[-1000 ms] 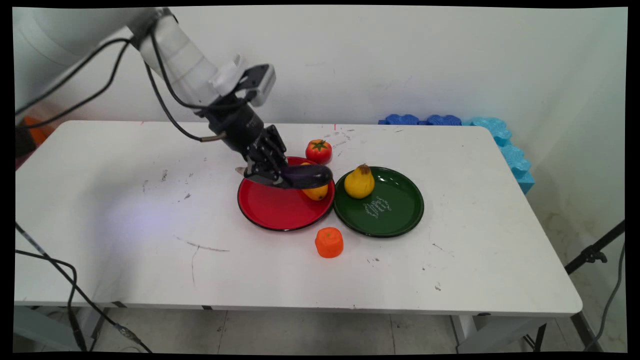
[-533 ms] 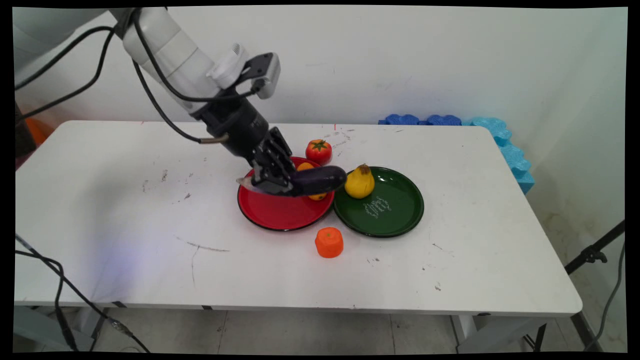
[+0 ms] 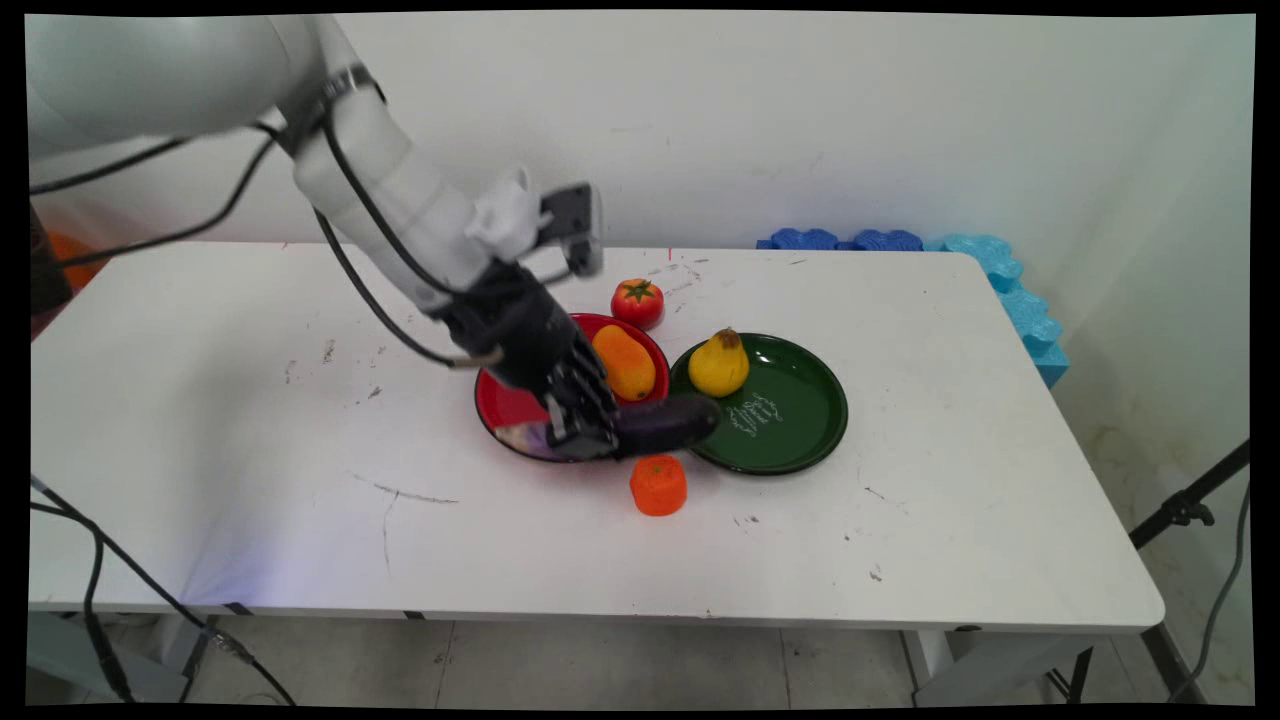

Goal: Place the picked object on the table

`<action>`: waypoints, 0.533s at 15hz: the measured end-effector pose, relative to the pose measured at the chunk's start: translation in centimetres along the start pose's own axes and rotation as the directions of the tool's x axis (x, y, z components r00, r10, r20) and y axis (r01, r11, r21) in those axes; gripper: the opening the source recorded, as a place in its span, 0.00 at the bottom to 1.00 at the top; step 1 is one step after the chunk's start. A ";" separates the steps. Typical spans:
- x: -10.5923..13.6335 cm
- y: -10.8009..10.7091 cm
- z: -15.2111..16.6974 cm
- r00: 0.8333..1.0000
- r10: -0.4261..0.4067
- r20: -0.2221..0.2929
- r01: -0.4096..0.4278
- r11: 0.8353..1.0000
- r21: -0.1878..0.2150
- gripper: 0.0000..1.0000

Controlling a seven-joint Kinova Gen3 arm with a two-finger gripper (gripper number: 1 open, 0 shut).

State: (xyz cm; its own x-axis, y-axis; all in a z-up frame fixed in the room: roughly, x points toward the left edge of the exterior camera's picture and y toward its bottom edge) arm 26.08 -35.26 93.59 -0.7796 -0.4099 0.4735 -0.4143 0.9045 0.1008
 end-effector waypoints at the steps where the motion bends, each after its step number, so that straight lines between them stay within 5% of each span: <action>1: -0.2 0.4 1.0 1.000 -0.011 0.006 0.011 1.000 0.002 0.00; 8: -1.3 1.8 6.0 0.998 -0.061 0.027 0.061 0.998 0.015 0.00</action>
State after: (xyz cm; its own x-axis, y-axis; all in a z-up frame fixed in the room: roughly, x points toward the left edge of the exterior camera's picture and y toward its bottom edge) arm 23.52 -33.78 87.85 -0.7650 -0.4677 0.4428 -0.4680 0.8760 0.1168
